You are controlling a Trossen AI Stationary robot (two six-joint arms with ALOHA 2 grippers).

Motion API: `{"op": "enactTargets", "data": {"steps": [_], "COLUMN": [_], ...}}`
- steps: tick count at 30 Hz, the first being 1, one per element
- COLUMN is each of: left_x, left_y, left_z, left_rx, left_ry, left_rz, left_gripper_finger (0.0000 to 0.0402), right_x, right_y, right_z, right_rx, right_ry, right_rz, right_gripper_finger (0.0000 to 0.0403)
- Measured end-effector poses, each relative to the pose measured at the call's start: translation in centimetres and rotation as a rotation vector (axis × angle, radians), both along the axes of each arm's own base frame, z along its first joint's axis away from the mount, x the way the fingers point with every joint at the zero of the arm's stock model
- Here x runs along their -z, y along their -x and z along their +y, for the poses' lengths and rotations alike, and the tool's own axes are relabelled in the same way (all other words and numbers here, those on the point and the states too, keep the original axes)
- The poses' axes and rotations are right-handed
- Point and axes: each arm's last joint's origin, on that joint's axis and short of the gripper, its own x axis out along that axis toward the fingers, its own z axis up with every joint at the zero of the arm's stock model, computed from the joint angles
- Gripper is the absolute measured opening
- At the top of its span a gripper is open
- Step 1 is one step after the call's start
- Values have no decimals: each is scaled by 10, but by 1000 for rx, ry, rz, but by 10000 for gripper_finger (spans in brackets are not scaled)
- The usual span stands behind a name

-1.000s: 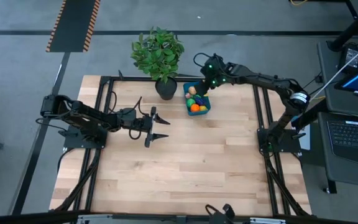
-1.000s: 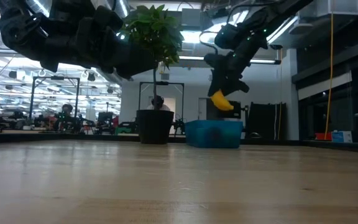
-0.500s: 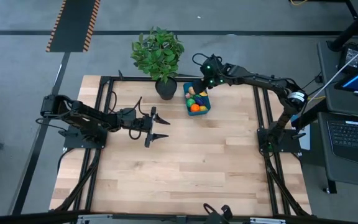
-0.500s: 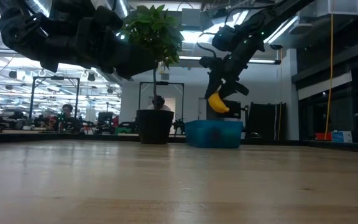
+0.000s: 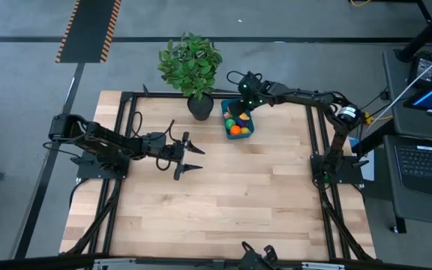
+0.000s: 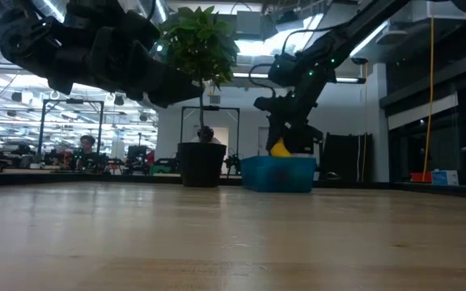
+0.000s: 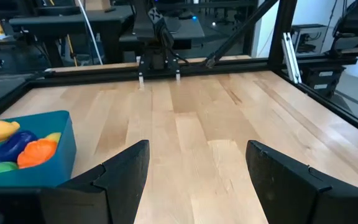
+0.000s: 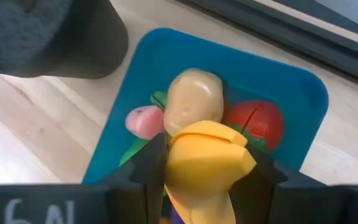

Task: Pick and placing Produce into tupperware
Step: Put the banana into the blue bin, then return to Home Position

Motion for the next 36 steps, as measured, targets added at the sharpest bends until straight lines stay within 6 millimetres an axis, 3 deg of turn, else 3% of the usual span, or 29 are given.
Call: {"op": "enactTargets", "data": {"steps": [8,13,19,27,31,36], "left_x": [0,1,1,0,-6,-25], "left_y": [0,0,0,0,3,22], "left_z": [0,0,0,3,7,9], "left_rx": [0,0,3,-7,-29,-49], "left_ry": [0,1,-21,-45,-4,6], "left_rz": [4,8,6,0,-24,-97], "left_gripper_finger": [261,261,261,261,261,261], "right_x": [19,20,7,-10,-16,-31], "right_y": [-4,-4,-11,-16,-13,-3], "right_z": [-3,-3,-6,-10,-2,29], "right_rx": [-1,-28,-103,-135,-147,-203], "right_ry": [-25,-11,1,56,106,165], "right_rz": [44,49,-3,-10,26,16], "right_gripper_finger": [143,202,254,264,265,265]}}
